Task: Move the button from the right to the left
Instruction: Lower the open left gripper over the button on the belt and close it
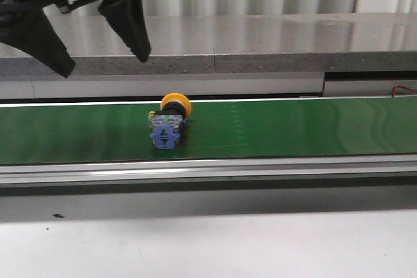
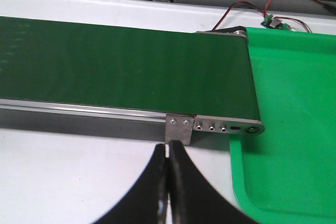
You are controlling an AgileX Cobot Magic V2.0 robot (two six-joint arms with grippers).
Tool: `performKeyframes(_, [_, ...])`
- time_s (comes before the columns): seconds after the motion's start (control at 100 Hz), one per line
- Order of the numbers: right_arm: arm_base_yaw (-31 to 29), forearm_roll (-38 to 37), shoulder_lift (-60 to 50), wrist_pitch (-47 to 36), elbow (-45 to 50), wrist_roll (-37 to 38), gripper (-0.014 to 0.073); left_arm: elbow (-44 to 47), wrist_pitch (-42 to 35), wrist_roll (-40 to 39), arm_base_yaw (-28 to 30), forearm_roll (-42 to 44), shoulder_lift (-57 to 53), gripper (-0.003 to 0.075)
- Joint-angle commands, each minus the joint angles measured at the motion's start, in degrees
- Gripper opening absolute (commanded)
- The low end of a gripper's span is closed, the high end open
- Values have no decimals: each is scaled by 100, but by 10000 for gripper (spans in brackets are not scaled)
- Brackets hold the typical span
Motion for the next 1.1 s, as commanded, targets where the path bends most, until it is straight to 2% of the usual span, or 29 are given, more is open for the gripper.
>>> performKeyframes(0.0, [20,-3,28,-430,-144,-35,-68,-450,194,-167,-170,-72,55,638])
performKeyframes(0.15, [20,-3,28,-430,-144,-35,-68,-767,639,-314,-338,-62,460,638])
performKeyframes(0.57, [20,-3,28,-430,-144,-35,-68,-857,716,-462,-383,132,1125,634])
performKeyframes(0.64, [20,-3,28,-435,-144,-35,-68,-857,747,-547,-364,162,1174,578])
performKeyframes(0.69, [20,-3,28,-435,-144,-35,-68,-857,787,-618,-344,182,1200,498])
performKeyframes(0.8, [20,-3,28,-435,-144,-35,-68,-857,822,-627,-320,213,1229,262])
performKeyframes(0.87, [20,-3,28,-435,-144,-35,-68,-857,822,-642,-306,219,1229,173])
performKeyframes(0.94, [20,-3,28,-435,-144,-35,-68,-857,827,-727,-283,219,1218,144])
performKeyframes(1.09, [20,-3,28,-435,-144,-35,-68,-857,876,-727,-174,233,1099,144])
